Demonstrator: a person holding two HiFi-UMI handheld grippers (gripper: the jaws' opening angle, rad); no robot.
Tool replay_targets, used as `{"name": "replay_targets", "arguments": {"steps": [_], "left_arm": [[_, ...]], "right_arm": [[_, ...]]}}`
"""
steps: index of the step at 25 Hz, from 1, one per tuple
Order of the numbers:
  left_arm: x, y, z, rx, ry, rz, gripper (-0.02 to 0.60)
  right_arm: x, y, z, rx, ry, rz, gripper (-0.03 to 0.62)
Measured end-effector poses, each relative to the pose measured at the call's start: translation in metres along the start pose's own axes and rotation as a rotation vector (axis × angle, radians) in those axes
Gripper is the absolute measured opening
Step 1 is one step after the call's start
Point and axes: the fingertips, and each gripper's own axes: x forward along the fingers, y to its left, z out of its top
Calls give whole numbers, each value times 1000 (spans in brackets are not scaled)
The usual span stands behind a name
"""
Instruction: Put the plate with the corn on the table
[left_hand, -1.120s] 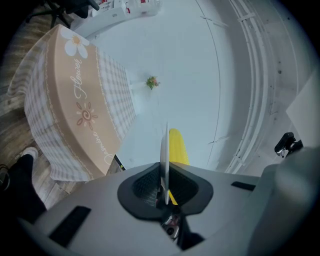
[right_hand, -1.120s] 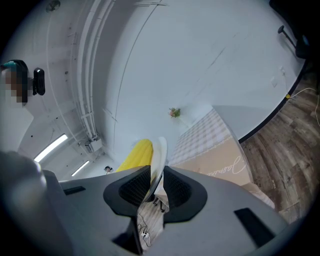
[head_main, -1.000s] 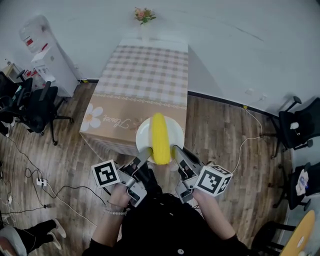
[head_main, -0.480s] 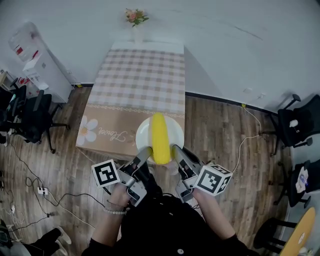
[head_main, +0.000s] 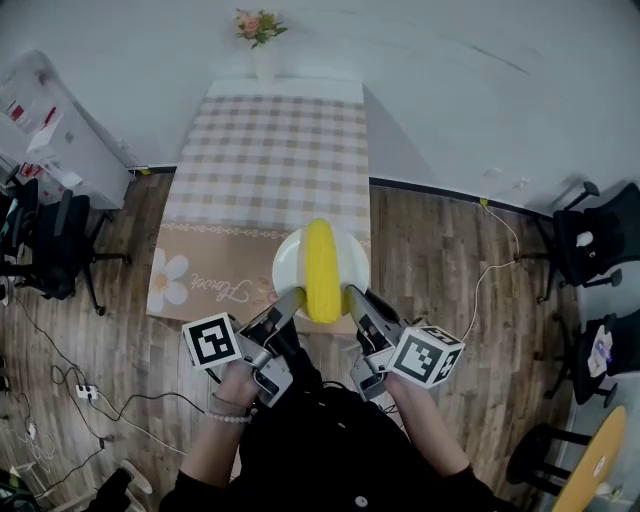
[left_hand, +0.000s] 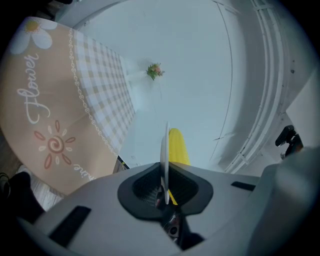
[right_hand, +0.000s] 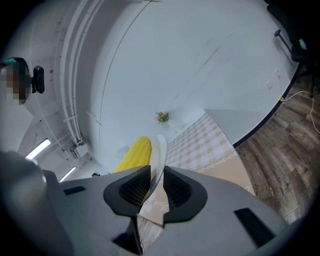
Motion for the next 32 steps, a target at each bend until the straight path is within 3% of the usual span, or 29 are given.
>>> {"name": "replay_targets", "arguments": {"steps": [19, 24, 32], "left_arm": [[45, 46, 71, 42, 121, 7, 34], [52, 54, 81, 16, 140, 21, 34], [64, 69, 88, 46, 195, 28, 34]], "right_arm": [[78, -38, 19, 36, 6, -104, 107], [91, -46, 21, 47, 1, -122, 107], [100, -61, 20, 84, 1, -152, 103]]}}
